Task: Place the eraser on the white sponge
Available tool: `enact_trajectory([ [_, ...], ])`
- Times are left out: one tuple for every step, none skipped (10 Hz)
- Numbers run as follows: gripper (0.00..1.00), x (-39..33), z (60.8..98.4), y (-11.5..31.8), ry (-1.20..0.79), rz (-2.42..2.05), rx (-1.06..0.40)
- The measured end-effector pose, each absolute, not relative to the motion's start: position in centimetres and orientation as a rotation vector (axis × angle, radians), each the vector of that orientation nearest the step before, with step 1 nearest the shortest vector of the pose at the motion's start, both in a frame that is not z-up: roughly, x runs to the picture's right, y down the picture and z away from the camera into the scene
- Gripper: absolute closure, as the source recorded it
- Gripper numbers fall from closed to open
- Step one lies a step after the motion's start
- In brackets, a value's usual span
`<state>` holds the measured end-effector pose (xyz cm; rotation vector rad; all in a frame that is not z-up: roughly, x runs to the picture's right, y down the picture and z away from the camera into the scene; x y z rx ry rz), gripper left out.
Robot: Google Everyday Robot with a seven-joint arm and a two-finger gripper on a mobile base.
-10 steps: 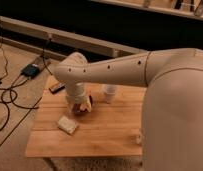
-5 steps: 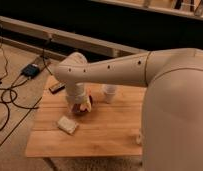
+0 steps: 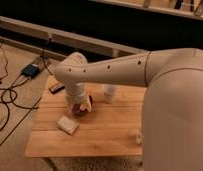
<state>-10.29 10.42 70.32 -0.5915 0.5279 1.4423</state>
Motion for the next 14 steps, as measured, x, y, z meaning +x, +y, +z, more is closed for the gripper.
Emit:
enact_trajectory([
  [0.35,-10.3,70.4,10.4,0.528,1.442,-0.591],
  [0.35,-10.2,70.8,10.3,0.534,1.440,-0.584],
  [0.35,-10.9,71.6,10.1,0.537,1.432,-0.584],
  [0.35,-11.5,72.5,9.9,0.542,1.418,-0.583],
  [0.35,-12.2,73.6,9.6,0.546,1.403,-0.584],
  [0.35,-12.7,74.4,9.3,0.551,1.393,-0.586],
  [0.35,-14.1,76.2,8.4,0.552,1.364,-0.588],
  [0.35,-15.2,77.3,7.7,0.550,1.345,-0.589],
  [0.35,-16.4,78.2,7.2,0.548,1.328,-0.594],
  [0.35,-18.5,80.0,6.0,0.539,1.306,-0.597],
  [0.35,-19.6,81.0,5.2,0.532,1.300,-0.597],
  [0.35,-21.3,82.4,4.2,0.521,1.299,-0.606],
  [0.35,-22.5,83.5,3.5,0.513,1.294,-0.615],
  [0.35,-23.9,84.7,2.9,0.503,1.282,-0.624],
])
